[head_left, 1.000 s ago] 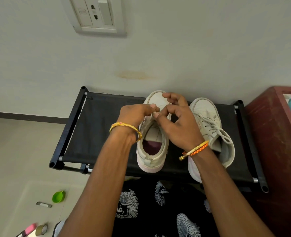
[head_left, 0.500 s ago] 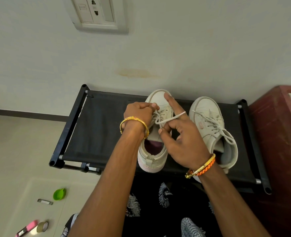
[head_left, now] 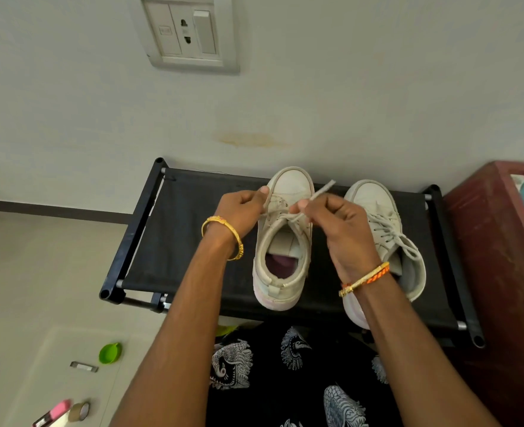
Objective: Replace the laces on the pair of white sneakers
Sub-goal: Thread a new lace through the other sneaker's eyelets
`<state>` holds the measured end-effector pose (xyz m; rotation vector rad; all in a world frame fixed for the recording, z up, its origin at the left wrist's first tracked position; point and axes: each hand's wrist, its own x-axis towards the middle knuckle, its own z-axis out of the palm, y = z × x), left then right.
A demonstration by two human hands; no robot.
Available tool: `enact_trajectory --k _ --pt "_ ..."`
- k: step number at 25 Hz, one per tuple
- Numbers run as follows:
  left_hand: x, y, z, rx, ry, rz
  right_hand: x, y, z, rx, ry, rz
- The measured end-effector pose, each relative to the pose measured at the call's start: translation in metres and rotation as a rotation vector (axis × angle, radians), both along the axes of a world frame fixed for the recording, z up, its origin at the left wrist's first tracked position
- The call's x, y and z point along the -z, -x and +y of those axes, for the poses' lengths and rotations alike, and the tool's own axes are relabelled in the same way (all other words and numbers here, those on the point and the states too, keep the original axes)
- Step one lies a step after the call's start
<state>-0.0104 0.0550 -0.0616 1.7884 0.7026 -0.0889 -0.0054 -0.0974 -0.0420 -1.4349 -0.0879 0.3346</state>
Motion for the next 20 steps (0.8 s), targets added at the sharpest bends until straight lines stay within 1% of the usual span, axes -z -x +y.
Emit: enact_trajectory --k 2,4,6,8,11,13,14,17,20 --pt "0.004 0.003 0.004 -0.008 -0.115 0.045 0.001 -0.007 0.005 0.081 0.014 0.007" --pt "0.005 0.005 0.003 0.006 -0.142 0.112 0.01 -0.013 0.009 0.138 0.142 -0.055" --pt "0.006 0.005 -0.003 0.063 -0.168 0.194 0.02 -0.016 0.012 0.125 0.314 -0.143" --pt "0.008 0.003 -0.008 0.067 -0.22 0.2 0.028 -0.017 0.016 0.128 0.395 -0.175" --pt "0.01 0.0 -0.014 -0.063 -0.258 0.128 0.031 -0.019 0.019 0.116 0.473 -0.216" --pt "0.008 -0.002 -0.016 -0.128 -0.236 0.037 0.035 -0.021 0.019 0.118 0.522 -0.228" --pt "0.006 -0.002 -0.018 -0.126 -0.234 -0.021 0.036 -0.021 0.019 0.133 0.533 -0.217" --pt "0.003 -0.003 -0.022 -0.021 -0.207 -0.17 0.035 -0.022 0.016 0.162 0.535 -0.19" --pt "0.007 -0.004 -0.019 0.118 -0.135 -0.19 0.032 -0.023 0.013 0.195 0.519 -0.163"
